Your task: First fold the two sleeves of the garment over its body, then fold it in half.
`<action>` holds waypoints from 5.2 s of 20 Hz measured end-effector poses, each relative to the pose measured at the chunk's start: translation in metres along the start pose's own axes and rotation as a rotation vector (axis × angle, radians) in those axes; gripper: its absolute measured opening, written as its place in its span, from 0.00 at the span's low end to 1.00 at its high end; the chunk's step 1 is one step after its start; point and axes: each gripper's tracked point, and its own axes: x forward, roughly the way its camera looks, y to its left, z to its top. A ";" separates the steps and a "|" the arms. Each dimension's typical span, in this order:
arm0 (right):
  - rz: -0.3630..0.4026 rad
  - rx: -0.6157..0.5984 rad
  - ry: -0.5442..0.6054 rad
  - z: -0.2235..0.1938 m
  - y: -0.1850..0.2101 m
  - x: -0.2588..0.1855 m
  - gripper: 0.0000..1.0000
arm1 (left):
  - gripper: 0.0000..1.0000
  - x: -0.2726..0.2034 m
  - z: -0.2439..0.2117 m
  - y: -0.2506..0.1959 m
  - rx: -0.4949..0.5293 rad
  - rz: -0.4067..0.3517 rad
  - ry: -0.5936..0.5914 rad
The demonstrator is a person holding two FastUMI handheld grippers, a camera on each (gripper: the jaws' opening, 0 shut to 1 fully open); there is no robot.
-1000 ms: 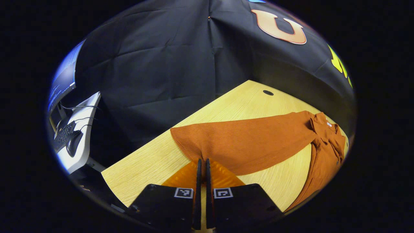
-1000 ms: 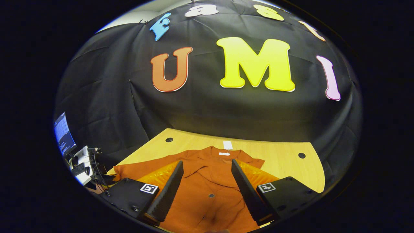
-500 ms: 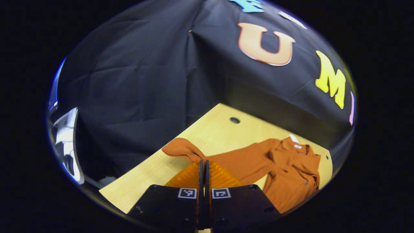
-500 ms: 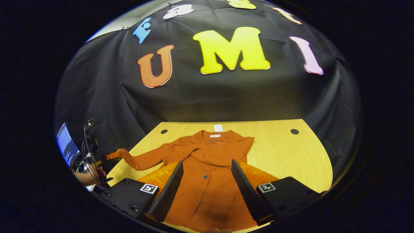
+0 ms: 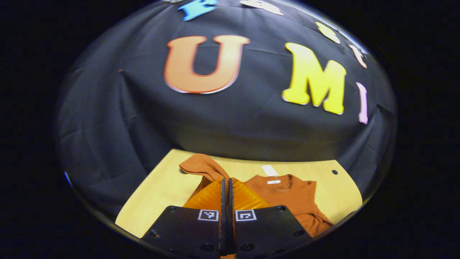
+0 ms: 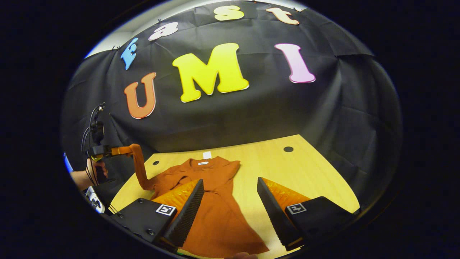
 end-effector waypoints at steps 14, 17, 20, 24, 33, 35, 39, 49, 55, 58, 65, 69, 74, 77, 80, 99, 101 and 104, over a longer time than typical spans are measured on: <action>-0.321 0.002 0.005 0.005 -0.134 -0.095 0.95 | 0.03 0.120 -0.180 -0.238 0.429 -0.159 0.283; -0.329 -0.021 0.021 0.004 -0.136 -0.100 0.95 | 0.13 0.119 -0.191 -0.250 0.406 -0.183 0.277; -0.283 -0.037 0.016 0.007 -0.115 -0.088 0.95 | 0.46 0.095 -0.188 -0.262 0.332 -0.255 0.283; -0.166 -0.101 -0.004 0.013 -0.069 -0.066 0.95 | 1.00 0.048 -0.157 -0.241 0.246 -0.269 0.179; 0.070 -0.191 0.093 -0.043 0.018 -0.009 0.96 | 1.00 -0.101 -0.136 -0.087 0.178 -0.116 0.028; 0.071 -0.210 0.126 -0.060 0.013 -0.010 0.94 | 1.00 -0.125 -0.155 -0.047 0.157 -0.048 0.078; 0.034 -0.228 0.229 -0.104 -0.011 -0.016 0.94 | 1.00 -0.168 -0.214 0.010 0.084 0.031 0.210; -0.016 -0.207 0.511 -0.226 -0.048 -0.040 0.96 | 1.00 -0.227 -0.326 0.047 -0.034 -0.002 0.497; -0.048 -0.187 0.565 -0.253 -0.057 -0.034 0.96 | 1.00 -0.236 -0.345 0.046 -0.046 -0.049 0.559; -0.048 -0.189 0.592 -0.267 -0.056 -0.031 0.96 | 1.00 -0.235 -0.345 0.043 -0.031 -0.057 0.566; -0.053 -0.226 0.626 -0.274 -0.057 -0.026 0.84 | 1.00 -0.234 -0.346 0.039 -0.015 -0.064 0.597; -0.064 -0.168 0.639 -0.273 -0.053 -0.022 0.33 | 0.79 -0.230 -0.347 0.039 0.007 -0.047 0.612; -0.055 -0.151 0.650 -0.264 -0.046 -0.022 0.05 | 0.04 -0.231 -0.338 0.034 -0.031 -0.037 0.599; -0.021 -0.121 0.620 -0.242 -0.034 -0.013 0.01 | 0.03 -0.225 -0.316 0.028 -0.029 -0.066 0.564; 0.022 -0.095 0.556 -0.202 -0.015 0.004 0.01 | 0.03 -0.210 -0.273 0.021 -0.047 -0.096 0.494; 0.113 -0.136 0.168 0.081 0.058 0.235 0.00 | 0.03 0.018 0.001 0.025 -0.172 -0.181 0.244; 0.102 -0.148 0.188 0.080 0.056 0.280 0.00 | 0.03 0.061 0.001 0.024 -0.170 -0.215 0.276; 0.080 -0.173 0.237 0.059 0.048 0.345 0.00 | 0.03 0.123 -0.018 0.025 -0.181 -0.243 0.335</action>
